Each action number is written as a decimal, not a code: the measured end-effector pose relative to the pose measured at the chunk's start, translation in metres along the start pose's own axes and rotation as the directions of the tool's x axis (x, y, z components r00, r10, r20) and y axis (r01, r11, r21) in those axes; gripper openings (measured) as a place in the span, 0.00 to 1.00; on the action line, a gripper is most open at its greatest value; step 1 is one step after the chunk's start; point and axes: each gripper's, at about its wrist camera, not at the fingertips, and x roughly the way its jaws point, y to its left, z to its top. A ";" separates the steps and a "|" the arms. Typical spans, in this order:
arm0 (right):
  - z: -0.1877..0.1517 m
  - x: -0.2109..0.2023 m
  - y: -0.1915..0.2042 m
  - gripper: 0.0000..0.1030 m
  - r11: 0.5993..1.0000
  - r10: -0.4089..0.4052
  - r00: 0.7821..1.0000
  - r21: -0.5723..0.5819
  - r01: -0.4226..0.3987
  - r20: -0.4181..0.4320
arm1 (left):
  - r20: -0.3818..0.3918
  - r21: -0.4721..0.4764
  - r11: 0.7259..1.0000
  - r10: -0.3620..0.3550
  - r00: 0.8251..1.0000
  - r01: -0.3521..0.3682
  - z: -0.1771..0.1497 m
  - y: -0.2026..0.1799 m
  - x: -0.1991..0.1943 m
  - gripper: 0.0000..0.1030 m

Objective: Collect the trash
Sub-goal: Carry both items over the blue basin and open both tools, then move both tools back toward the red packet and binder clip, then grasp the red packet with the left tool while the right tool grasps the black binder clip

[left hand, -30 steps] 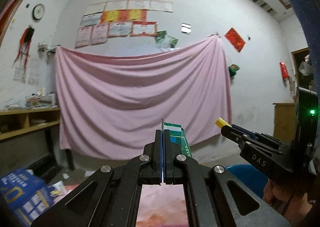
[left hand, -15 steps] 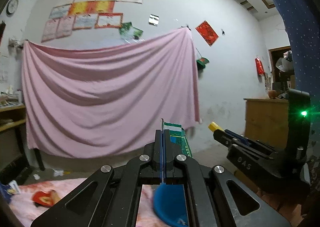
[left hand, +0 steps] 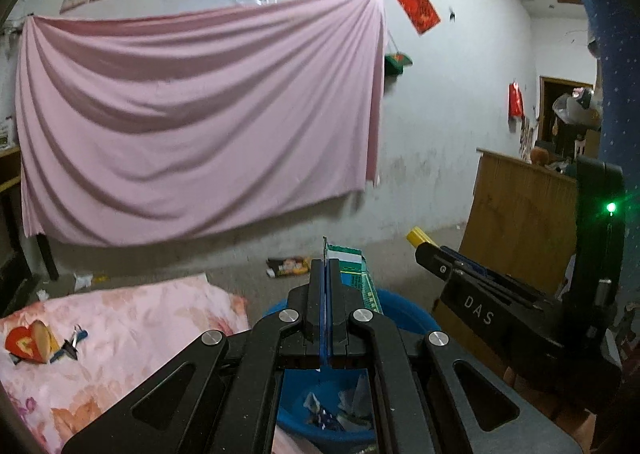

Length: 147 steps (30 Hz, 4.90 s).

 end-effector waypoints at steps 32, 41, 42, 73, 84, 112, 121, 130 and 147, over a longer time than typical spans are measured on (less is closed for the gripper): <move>-0.003 0.024 -0.020 0.17 0.998 0.006 0.987 0.060 0.004 -0.159 | -0.172 -0.096 0.995 0.023 0.985 -0.040 -0.006 0.019 0.022 0.02; 0.000 0.021 -0.014 0.19 0.999 0.004 0.992 0.038 0.001 -0.130 | -0.112 -0.122 0.989 0.066 0.991 -0.080 0.000 0.045 -0.005 0.22; 0.000 0.021 -0.012 0.21 0.999 0.006 0.992 0.032 -0.002 -0.123 | -0.099 -0.131 0.988 0.071 0.992 -0.084 0.002 0.049 -0.010 0.28; -0.015 -0.001 0.162 1.00 0.947 0.269 0.937 -0.238 -0.215 0.223 | 0.184 -0.312 0.786 0.601 0.778 -0.533 -0.060 0.250 -0.199 0.98; -0.044 0.032 0.227 1.00 0.905 0.312 0.944 -0.335 -0.261 0.106 | 0.048 -0.305 0.791 0.569 0.821 -0.531 -0.086 0.280 -0.185 0.98; -0.096 0.133 0.280 0.44 0.855 0.274 0.835 -0.276 -0.438 -0.477 | -0.383 -0.358 0.859 0.223 0.896 -0.367 -0.119 0.362 -0.072 0.35; -0.112 0.152 0.292 0.35 0.837 0.261 0.755 -0.248 -0.487 -0.601 | -0.379 -0.420 0.845 0.169 0.910 -0.331 -0.124 0.373 -0.072 0.35; -0.117 0.159 0.293 0.34 0.830 0.255 0.720 -0.235 -0.505 -0.646 | -0.356 -0.415 0.857 0.157 0.921 -0.306 -0.112 0.382 -0.070 0.35; -0.122 0.161 0.298 0.33 0.821 0.267 0.685 -0.212 -0.530 -0.678 | -0.375 -0.383 0.898 0.062 0.925 -0.215 -0.120 0.367 -0.061 0.07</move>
